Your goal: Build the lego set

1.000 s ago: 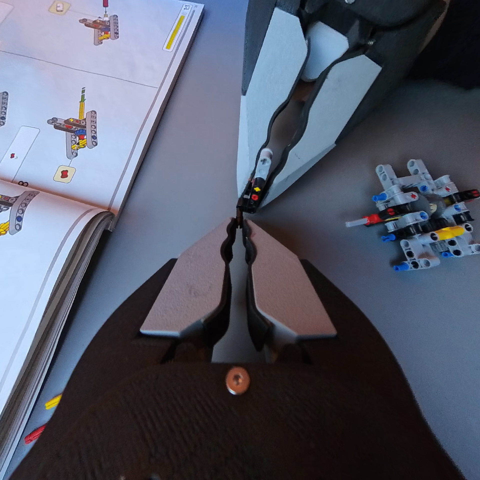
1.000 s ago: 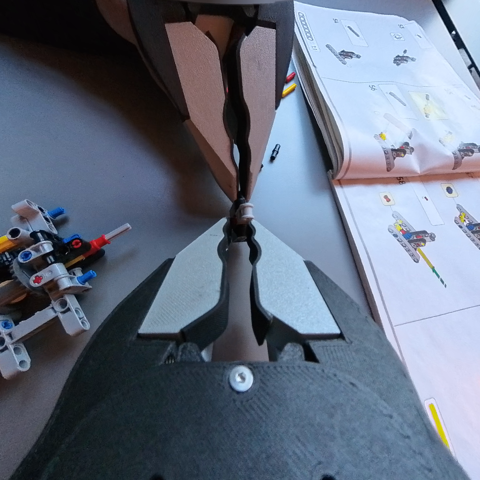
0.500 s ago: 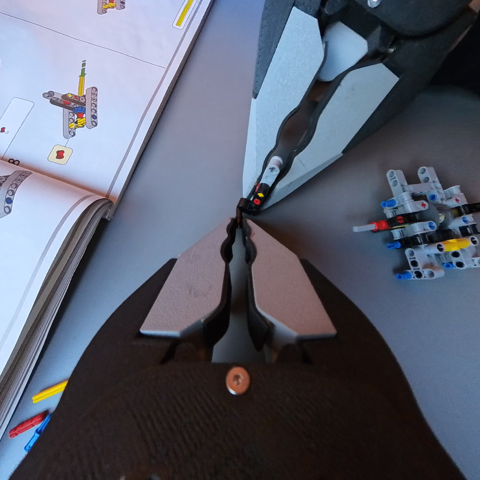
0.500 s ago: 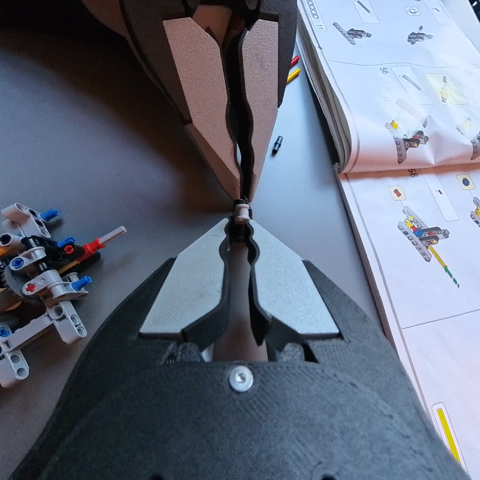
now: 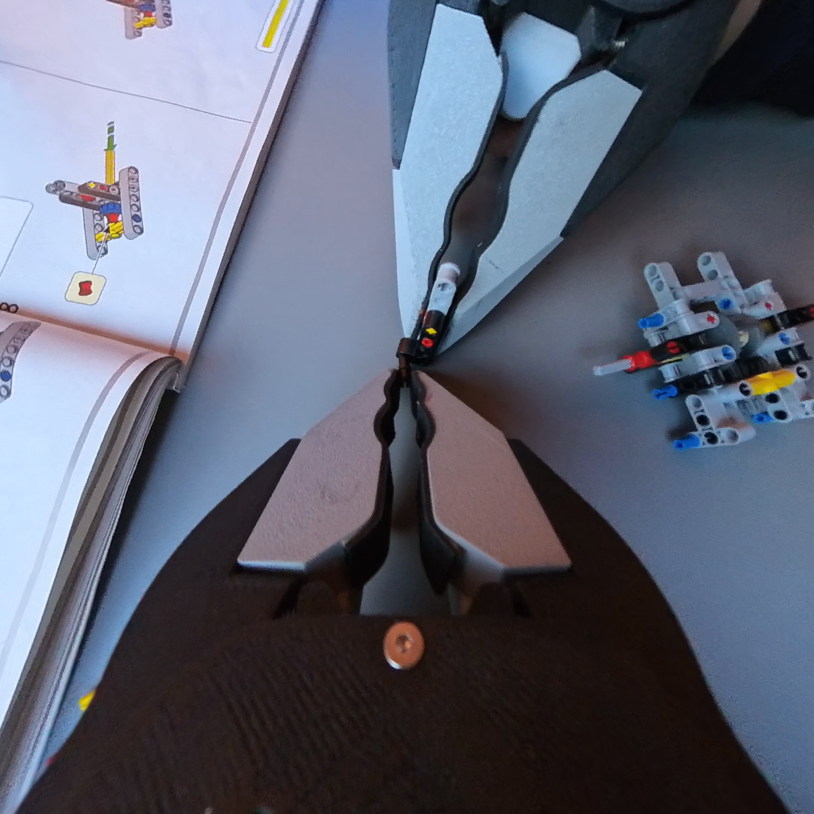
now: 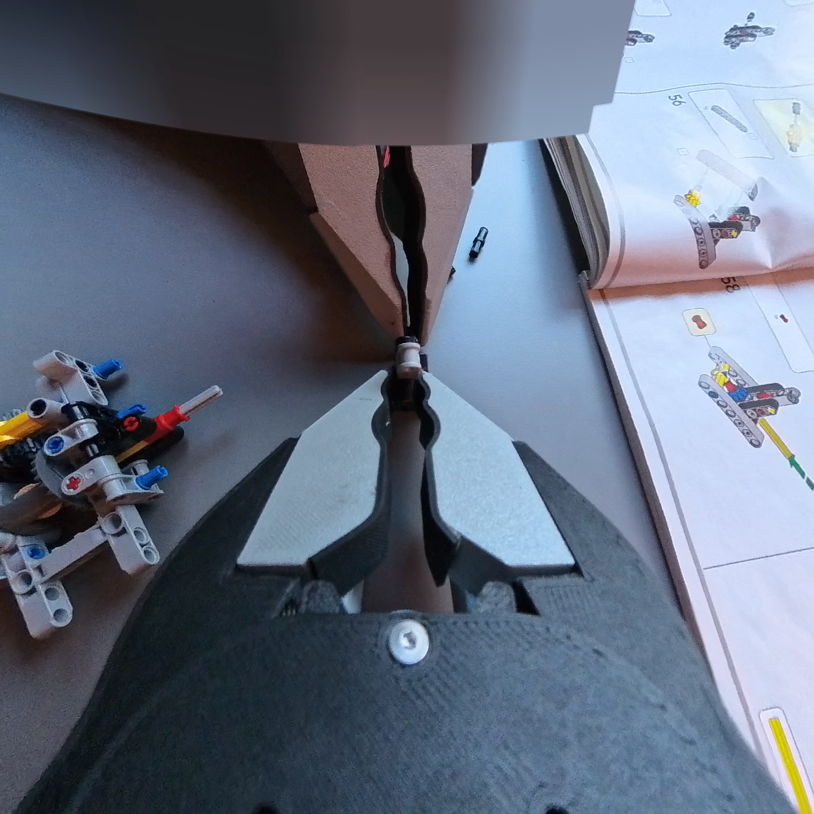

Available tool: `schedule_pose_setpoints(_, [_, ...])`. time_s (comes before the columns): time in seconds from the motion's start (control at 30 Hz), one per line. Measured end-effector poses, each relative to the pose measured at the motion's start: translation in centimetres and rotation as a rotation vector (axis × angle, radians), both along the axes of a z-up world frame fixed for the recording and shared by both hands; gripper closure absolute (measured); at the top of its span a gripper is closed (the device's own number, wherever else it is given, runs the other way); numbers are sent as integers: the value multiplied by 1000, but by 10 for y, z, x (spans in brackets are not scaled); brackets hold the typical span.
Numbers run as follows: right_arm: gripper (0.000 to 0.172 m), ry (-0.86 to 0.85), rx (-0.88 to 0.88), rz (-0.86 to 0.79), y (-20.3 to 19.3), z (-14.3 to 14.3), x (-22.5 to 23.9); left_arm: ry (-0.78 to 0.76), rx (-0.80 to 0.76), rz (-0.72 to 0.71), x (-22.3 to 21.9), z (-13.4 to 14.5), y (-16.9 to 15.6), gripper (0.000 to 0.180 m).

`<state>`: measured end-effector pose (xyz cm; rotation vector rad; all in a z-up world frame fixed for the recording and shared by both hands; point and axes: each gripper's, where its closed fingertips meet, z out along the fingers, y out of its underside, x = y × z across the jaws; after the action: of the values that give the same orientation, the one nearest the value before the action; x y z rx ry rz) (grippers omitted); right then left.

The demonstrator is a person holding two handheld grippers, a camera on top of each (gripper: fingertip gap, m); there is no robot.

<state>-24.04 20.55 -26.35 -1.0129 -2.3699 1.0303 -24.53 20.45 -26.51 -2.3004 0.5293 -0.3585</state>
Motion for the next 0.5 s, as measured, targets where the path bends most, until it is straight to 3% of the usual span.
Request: schedule_pose_setpoints(0.5, [168, 80, 80, 196, -6, 0, 4, -2, -11, -171, 6, -1, 0, 178])
